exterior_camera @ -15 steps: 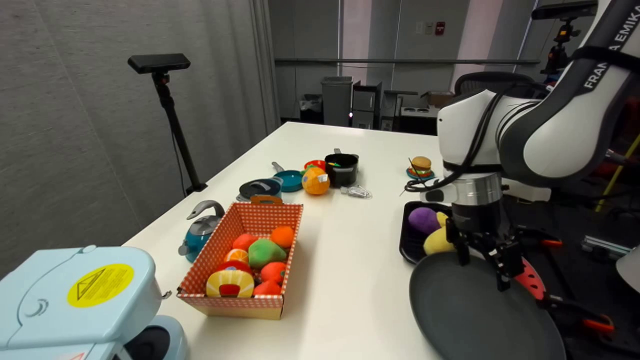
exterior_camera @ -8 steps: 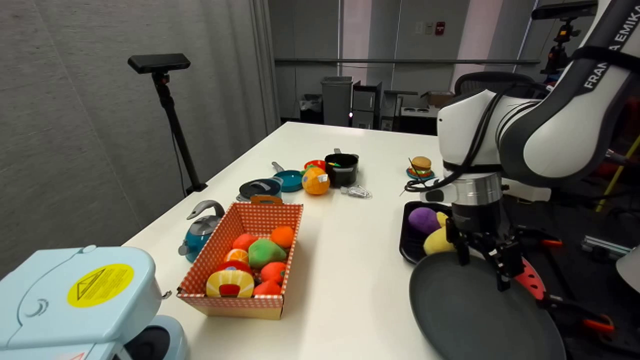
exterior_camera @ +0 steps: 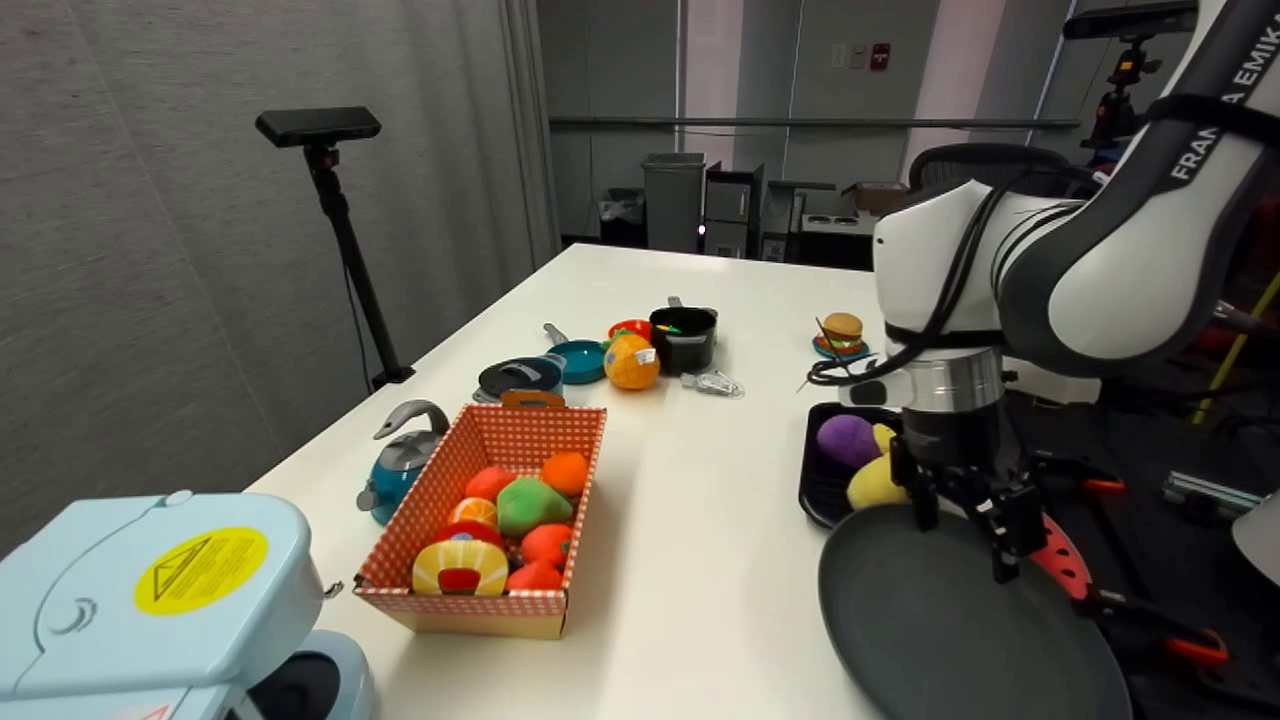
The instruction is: Move the grey plate to the edge of the table
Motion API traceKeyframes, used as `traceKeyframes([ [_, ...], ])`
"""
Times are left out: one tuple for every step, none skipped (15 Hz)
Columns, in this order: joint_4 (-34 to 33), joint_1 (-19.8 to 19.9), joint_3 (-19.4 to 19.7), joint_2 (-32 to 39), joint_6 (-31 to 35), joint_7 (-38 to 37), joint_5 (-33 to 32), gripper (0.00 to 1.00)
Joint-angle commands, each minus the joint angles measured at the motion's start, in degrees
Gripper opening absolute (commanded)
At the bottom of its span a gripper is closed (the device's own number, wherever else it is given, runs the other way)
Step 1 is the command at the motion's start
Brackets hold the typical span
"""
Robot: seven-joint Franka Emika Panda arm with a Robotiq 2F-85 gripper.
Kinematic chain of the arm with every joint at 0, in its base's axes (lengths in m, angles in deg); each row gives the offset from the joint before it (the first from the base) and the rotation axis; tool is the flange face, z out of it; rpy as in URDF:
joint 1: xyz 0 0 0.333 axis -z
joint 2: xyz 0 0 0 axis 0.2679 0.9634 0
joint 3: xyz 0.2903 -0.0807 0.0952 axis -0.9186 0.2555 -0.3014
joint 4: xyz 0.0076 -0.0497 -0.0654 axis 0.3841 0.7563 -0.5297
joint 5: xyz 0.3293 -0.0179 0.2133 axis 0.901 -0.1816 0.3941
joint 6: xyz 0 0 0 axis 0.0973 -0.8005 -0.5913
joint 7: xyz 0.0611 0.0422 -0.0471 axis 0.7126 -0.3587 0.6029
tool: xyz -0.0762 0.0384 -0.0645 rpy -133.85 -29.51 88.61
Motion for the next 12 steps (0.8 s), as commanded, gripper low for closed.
traceKeyframes([
  [-0.3,-2.5,2.3,-1.8,-1.6,1.5,2.0,1.0],
  [-0.4,-2.8,2.4,-2.2,-1.9,1.6,2.3,1.0],
  [-0.5,-2.9,2.4,-2.9,-2.4,2.0,2.9,1.0],
  [-0.5,-2.9,2.4,-3.5,-2.7,2.3,3.5,1.0],
  [-0.5,-3.0,2.3,-4.5,-3.5,2.9,4.2,1.0],
  [-0.6,-3.1,2.3,-5.4,-4.3,3.6,5.1,1.0],
  [-0.7,-3.2,2.3,-6.8,-5.5,4.7,6.5,1.0],
  [-0.8,-3.6,2.6,-8.0,-6.7,5.6,7.7,1.0],
  [-1.0,-4.0,3.0,-9.5,-8.6,6.7,8.9,1.0],
  [-1.2,-4.6,3.7,-10.8,-10.1,7.5,9.8,1.0],
  [-1.5,-5.2,4.5,-12.4,-12.0,8.2,10.7,1.0],
  [-1.7,-6.0,5.4,-13.7,-13.7,8.6,11.2,1.0],
])
